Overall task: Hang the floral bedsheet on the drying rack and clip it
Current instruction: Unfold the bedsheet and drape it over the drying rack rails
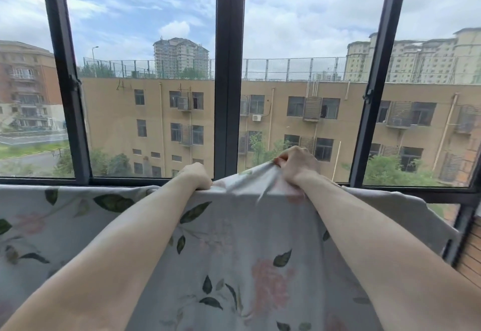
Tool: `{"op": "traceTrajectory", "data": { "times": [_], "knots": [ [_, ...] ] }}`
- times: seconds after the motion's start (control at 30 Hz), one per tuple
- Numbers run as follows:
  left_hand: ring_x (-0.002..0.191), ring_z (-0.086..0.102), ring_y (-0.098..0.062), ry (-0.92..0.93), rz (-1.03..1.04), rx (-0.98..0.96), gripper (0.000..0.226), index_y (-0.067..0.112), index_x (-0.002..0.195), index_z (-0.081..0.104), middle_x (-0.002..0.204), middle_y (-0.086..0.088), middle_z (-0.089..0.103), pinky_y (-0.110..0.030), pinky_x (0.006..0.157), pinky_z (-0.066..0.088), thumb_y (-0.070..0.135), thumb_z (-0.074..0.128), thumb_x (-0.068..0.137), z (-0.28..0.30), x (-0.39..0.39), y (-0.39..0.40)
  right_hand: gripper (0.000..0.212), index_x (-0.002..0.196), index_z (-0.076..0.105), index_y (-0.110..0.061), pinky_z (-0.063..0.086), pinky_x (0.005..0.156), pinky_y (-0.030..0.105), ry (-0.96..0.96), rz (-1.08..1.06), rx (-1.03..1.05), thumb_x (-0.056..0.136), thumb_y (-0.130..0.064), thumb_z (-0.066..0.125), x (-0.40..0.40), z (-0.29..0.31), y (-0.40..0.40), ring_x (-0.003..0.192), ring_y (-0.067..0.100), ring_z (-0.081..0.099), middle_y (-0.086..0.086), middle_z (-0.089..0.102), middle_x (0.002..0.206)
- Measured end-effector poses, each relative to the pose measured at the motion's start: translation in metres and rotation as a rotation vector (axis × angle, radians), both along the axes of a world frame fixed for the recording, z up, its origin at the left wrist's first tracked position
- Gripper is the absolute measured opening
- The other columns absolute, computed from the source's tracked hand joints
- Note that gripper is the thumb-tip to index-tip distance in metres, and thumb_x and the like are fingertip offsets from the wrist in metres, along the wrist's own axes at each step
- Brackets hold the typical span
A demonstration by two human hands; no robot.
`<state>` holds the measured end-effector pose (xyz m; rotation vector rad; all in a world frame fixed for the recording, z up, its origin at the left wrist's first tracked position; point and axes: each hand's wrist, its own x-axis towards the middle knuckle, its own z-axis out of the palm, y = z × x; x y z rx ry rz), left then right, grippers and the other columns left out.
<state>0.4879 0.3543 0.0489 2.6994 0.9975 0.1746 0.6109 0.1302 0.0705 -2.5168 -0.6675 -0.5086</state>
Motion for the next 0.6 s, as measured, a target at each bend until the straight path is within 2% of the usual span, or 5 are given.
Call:
{"op": "traceTrajectory", "data": {
  "times": [0.17,0.3,0.43,0.53,0.6],
  "knots": [
    [0.117,0.062,-0.024,0.313,-0.039,0.013,0.040,0.006,0.133,0.064,0.137,-0.009,0.063,-0.030,0.084,0.048,0.024,0.067,0.097,0.005,-0.011,-0.005,0.026,0.103,0.081,-0.023,0.057,0.078,0.029,0.355,0.043,-0.384,0.088,-0.044,0.074,0.014,-0.026,0.010,0.094,0.023,0.071,0.001,0.076,0.105],
    [0.123,0.060,-0.024,0.342,-0.063,0.016,0.044,0.009,0.137,0.062,0.140,-0.008,0.061,-0.032,0.091,0.048,0.026,0.068,0.097,0.008,-0.016,-0.006,0.032,0.105,0.081,-0.022,0.056,0.070,0.028,0.457,0.046,-0.531,0.075,-0.031,0.078,0.017,-0.028,0.016,0.090,0.018,0.074,0.002,0.077,0.102],
    [0.085,0.063,-0.021,-0.074,-0.045,-0.035,0.020,0.007,0.105,0.069,0.100,-0.005,0.068,-0.029,0.064,0.050,0.023,0.064,0.095,0.003,-0.016,-0.004,0.029,0.103,0.081,-0.019,0.056,0.075,0.030,0.473,0.053,-0.567,0.076,-0.029,0.075,0.015,-0.026,0.014,0.087,0.019,0.073,0.001,0.077,0.098],
    [0.091,0.065,-0.020,-0.472,-0.133,0.010,0.019,0.017,0.095,0.072,0.095,0.000,0.071,-0.032,0.075,0.048,0.033,0.062,0.099,0.015,-0.026,-0.018,0.027,0.103,0.080,-0.016,0.052,0.069,0.028,0.463,0.049,-0.593,0.080,-0.027,0.072,0.017,-0.026,0.009,0.078,0.020,0.067,0.002,0.075,0.094],
    [0.088,0.064,-0.019,-0.480,-0.235,0.029,0.028,0.022,0.087,0.069,0.089,0.003,0.070,-0.033,0.075,0.047,0.044,0.058,0.100,0.021,-0.047,-0.035,0.028,0.104,0.079,-0.014,0.052,0.070,0.029,0.457,0.055,-0.596,0.081,-0.028,0.071,0.020,-0.025,0.004,0.080,0.020,0.068,0.003,0.075,0.095]
  ]
}}
